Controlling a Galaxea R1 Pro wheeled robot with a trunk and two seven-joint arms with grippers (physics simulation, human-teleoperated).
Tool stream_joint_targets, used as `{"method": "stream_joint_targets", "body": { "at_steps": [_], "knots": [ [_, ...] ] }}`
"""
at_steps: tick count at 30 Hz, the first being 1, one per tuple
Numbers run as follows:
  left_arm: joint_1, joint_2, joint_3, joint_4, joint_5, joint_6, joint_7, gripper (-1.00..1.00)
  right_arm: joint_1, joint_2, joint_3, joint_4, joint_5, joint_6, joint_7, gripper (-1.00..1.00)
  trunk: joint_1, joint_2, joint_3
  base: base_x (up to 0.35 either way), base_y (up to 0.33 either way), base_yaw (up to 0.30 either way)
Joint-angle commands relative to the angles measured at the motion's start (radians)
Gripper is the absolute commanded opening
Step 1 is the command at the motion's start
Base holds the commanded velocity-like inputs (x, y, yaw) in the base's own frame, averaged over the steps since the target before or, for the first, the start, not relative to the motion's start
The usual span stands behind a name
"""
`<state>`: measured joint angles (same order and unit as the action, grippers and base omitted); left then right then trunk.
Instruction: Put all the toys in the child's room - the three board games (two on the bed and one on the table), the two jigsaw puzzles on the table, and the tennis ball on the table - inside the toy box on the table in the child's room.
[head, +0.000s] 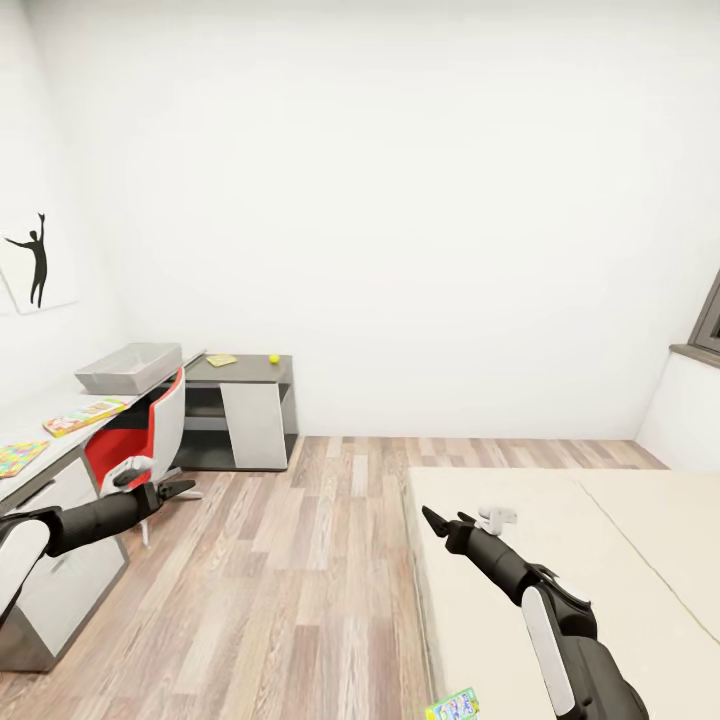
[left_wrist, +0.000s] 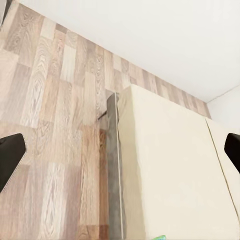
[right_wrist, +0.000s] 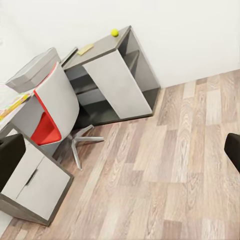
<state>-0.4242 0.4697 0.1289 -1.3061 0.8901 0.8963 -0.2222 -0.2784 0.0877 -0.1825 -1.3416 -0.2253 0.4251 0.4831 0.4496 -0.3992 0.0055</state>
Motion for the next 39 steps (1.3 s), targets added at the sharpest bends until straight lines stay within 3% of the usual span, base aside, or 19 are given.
{"method": "stream_joint_targets", "body": {
  "at_steps": [1, 25, 39],
  "knots": [
    [0.0, 0.0, 0.001, 0.001, -0.005, 0.004, -0.007, 1.0, -0.001, 0.001, -0.003, -0.001, -0.008, 0.009, 0.003, 1.0, 0.0, -0.001, 0.0, 0.0, 0.285, 0.0],
    [0.0, 0.0, 0.001, 0.001, -0.005, 0.004, -0.007, 1.0, -0.001, 0.001, -0.001, -0.002, -0.01, 0.006, 0.005, 1.0, 0.0, -0.001, 0.0, 0.002, 0.277, 0.0],
    [0.0, 0.0, 0.001, 0.001, -0.005, 0.004, -0.006, 1.0, -0.001, -0.001, -0.004, -0.003, -0.02, -0.047, 0.012, 1.0, 0.0, -0.001, 0.0, 0.15, 0.268, 0.0]
  ]
}}
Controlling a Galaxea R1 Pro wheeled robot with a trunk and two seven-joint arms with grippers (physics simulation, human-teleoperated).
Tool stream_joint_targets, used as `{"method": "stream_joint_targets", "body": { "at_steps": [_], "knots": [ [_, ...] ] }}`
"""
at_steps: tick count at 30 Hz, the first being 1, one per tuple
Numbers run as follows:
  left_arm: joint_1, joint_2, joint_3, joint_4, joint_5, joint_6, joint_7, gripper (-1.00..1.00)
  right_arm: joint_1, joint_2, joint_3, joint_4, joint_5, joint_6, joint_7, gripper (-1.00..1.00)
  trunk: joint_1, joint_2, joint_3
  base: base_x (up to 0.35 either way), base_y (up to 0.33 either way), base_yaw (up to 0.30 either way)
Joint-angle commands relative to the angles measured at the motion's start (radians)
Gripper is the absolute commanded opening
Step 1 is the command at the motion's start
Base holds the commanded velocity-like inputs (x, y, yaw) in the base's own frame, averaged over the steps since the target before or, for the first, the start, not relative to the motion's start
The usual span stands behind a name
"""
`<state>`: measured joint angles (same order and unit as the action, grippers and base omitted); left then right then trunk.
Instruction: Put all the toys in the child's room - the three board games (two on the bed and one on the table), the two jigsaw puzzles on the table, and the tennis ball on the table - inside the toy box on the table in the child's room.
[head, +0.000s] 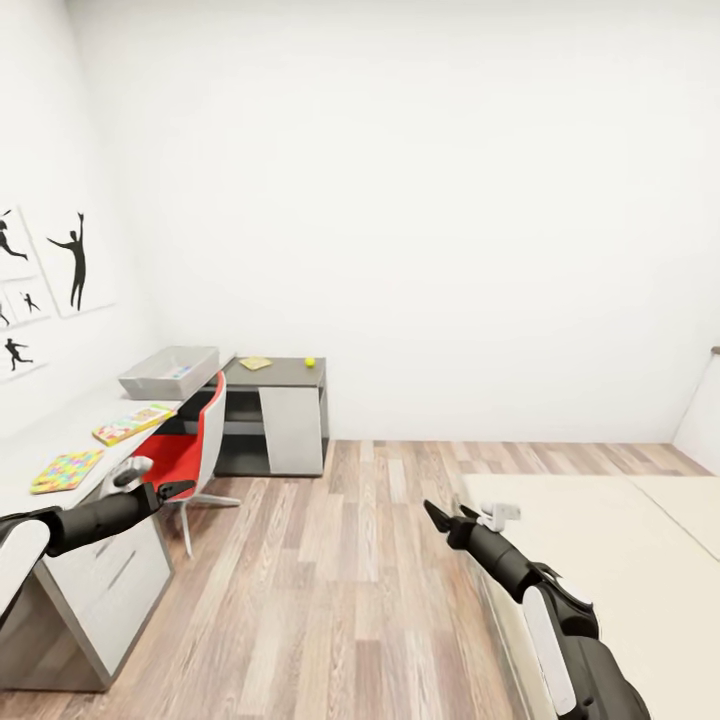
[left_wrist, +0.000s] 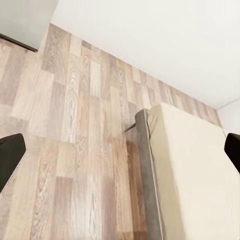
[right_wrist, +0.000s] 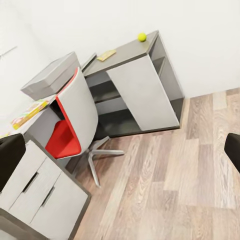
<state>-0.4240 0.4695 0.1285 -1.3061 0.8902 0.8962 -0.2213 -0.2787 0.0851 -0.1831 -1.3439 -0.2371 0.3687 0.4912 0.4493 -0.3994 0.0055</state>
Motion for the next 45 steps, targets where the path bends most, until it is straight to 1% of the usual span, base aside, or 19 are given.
{"method": "stream_joint_targets", "body": {
  "at_steps": [1, 13, 24, 45],
  "knots": [
    [0.0, 0.0, 0.001, 0.001, -0.005, 0.004, -0.007, 1.0, 0.0, 0.001, -0.003, 0.0, -0.01, 0.009, 0.005, 1.0, 0.001, -0.001, 0.0, 0.174, 0.262, -0.009],
    [-0.001, 0.0, 0.002, 0.001, -0.005, 0.004, -0.007, 1.0, 0.0, 0.001, -0.006, 0.0, -0.014, 0.009, 0.007, 1.0, 0.001, -0.001, 0.012, 0.168, 0.263, -0.163],
    [-0.001, 0.0, 0.002, 0.001, -0.005, 0.004, -0.007, 1.0, 0.0, 0.001, -0.005, 0.0, -0.014, 0.01, 0.004, 1.0, 0.001, -0.001, 0.025, 0.03, 0.256, -0.213],
    [0.0, 0.0, 0.002, 0.001, -0.005, 0.004, -0.007, 1.0, 0.0, 0.002, 0.001, 0.001, -0.004, 0.009, -0.002, 1.0, 0.001, -0.001, 0.051, 0.0, 0.017, -0.214]
  ]
}}
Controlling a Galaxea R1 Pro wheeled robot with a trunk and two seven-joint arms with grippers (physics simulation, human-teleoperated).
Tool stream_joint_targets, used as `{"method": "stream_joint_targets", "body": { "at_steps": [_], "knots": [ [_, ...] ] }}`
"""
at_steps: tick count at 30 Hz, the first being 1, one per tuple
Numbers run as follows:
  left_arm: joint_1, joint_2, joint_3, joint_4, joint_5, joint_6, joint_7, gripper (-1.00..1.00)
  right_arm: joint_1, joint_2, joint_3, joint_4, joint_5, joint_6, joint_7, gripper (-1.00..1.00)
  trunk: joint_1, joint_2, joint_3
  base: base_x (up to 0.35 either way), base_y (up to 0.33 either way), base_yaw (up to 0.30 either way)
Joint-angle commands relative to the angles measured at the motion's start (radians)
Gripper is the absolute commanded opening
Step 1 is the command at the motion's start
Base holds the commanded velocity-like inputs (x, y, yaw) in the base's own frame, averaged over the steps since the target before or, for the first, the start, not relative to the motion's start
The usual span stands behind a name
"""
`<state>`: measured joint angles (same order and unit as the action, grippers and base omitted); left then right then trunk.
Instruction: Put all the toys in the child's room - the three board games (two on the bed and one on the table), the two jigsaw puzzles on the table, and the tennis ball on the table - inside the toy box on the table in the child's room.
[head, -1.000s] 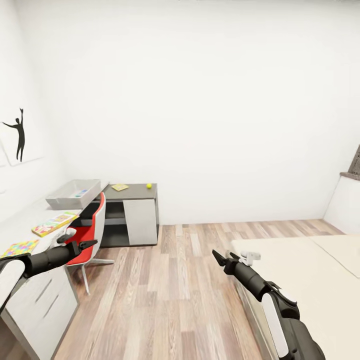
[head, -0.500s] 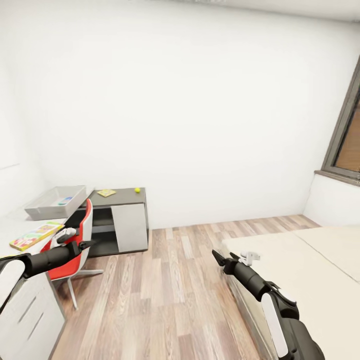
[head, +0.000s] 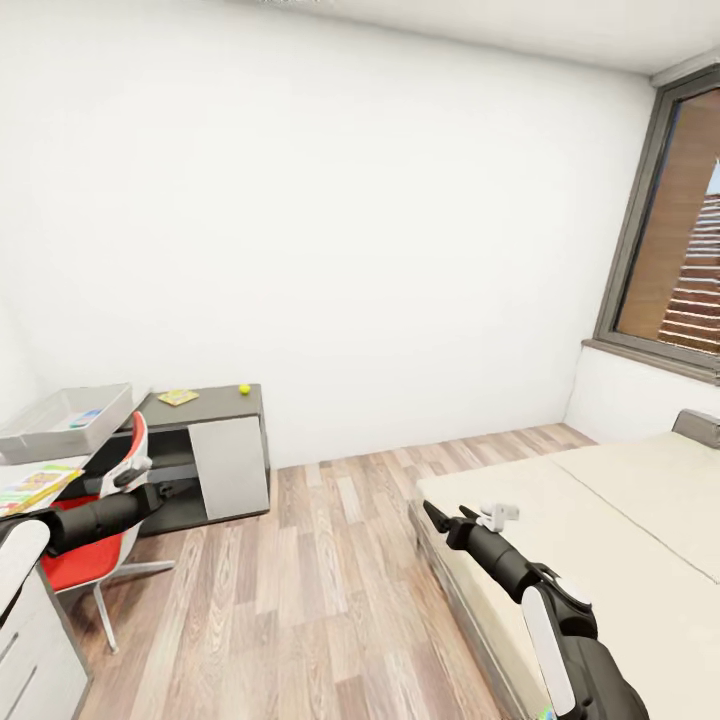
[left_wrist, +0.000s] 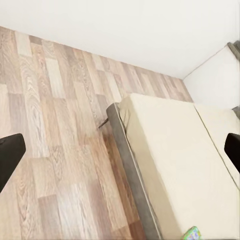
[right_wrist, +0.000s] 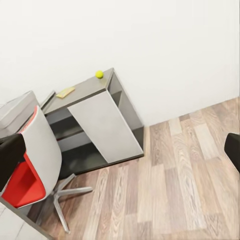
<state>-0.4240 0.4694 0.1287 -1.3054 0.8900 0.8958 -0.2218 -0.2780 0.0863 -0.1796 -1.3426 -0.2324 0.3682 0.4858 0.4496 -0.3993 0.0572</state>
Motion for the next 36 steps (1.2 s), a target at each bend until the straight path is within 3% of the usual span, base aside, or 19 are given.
{"method": "stream_joint_targets", "body": {
  "at_steps": [1, 13, 36],
  "knots": [
    [0.0, 0.0, 0.002, 0.0, -0.005, 0.005, -0.007, 1.0, -0.001, 0.001, -0.003, 0.0, -0.008, 0.009, 0.004, 1.0, 0.0, -0.001, 0.001, 0.0, 0.0, -0.215],
    [-0.001, 0.0, 0.002, 0.0, -0.005, 0.005, -0.007, 1.0, -0.001, 0.001, -0.002, 0.0, -0.007, 0.01, 0.004, 1.0, 0.0, -0.001, 0.016, 0.0, 0.096, -0.215],
    [0.0, -0.002, 0.001, 0.0, -0.005, 0.005, -0.007, 1.0, -0.001, 0.002, -0.001, 0.002, -0.006, 0.009, 0.003, 1.0, 0.0, -0.001, 0.044, 0.0, 0.005, -0.215]
  ]
}}
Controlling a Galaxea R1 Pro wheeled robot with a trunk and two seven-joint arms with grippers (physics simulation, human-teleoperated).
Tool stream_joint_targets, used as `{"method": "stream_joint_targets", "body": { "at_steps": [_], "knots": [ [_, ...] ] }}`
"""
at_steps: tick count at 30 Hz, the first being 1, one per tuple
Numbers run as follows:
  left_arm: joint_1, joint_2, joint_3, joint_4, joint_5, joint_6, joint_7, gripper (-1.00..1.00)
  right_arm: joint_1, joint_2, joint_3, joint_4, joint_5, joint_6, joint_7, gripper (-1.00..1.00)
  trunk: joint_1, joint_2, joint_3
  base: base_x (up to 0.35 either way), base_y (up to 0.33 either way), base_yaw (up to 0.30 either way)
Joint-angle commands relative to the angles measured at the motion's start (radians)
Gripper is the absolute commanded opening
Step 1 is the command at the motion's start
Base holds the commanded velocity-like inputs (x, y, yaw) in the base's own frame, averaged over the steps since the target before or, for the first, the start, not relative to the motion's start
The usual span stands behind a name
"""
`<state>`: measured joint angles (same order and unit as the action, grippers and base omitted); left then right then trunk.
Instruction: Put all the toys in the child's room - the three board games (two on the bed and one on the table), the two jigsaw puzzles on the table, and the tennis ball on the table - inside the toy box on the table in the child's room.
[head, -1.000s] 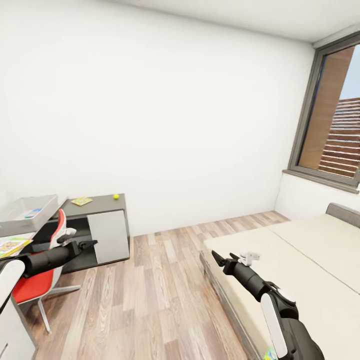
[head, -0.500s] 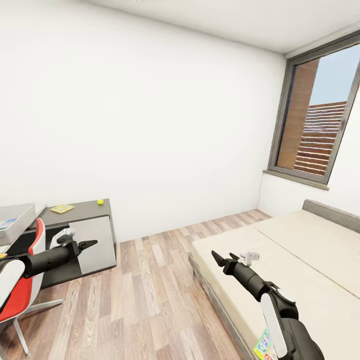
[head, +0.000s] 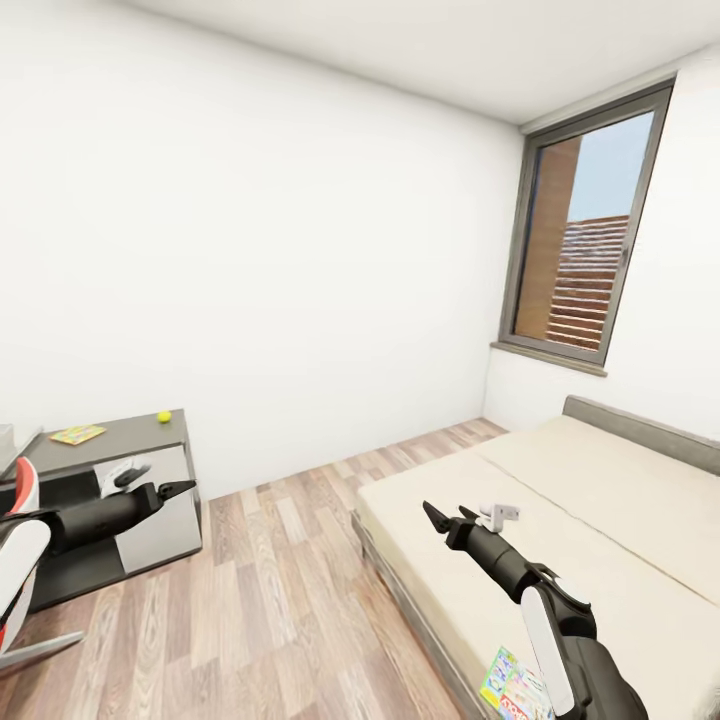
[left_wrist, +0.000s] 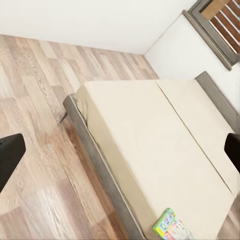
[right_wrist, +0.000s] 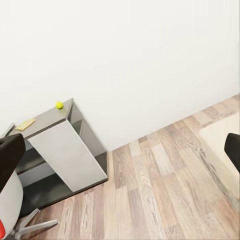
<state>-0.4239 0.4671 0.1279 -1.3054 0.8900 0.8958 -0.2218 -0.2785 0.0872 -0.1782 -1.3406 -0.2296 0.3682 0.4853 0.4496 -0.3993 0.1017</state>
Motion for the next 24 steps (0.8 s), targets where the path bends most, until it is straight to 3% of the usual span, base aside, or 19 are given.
{"method": "stream_joint_targets", "body": {
  "at_steps": [1, 14, 24],
  "knots": [
    [0.0, 0.0, 0.002, 0.0, -0.005, 0.005, -0.007, 1.0, 0.0, 0.001, -0.003, 0.0, -0.009, 0.009, 0.003, 1.0, 0.0, -0.001, 0.001, 0.0, 0.0, -0.215],
    [-0.001, -0.001, 0.001, 0.0, -0.005, 0.005, -0.007, 1.0, 0.0, 0.002, -0.003, 0.005, -0.009, 0.009, 0.003, 1.0, 0.0, -0.001, 0.017, 0.0, 0.114, -0.215],
    [-0.001, 0.002, 0.003, 0.0, -0.005, 0.005, -0.007, 1.0, -0.001, 0.007, -0.002, 0.031, -0.004, 0.008, 0.003, 1.0, 0.0, -0.001, 0.029, 0.0, 0.018, -0.215]
  ]
}}
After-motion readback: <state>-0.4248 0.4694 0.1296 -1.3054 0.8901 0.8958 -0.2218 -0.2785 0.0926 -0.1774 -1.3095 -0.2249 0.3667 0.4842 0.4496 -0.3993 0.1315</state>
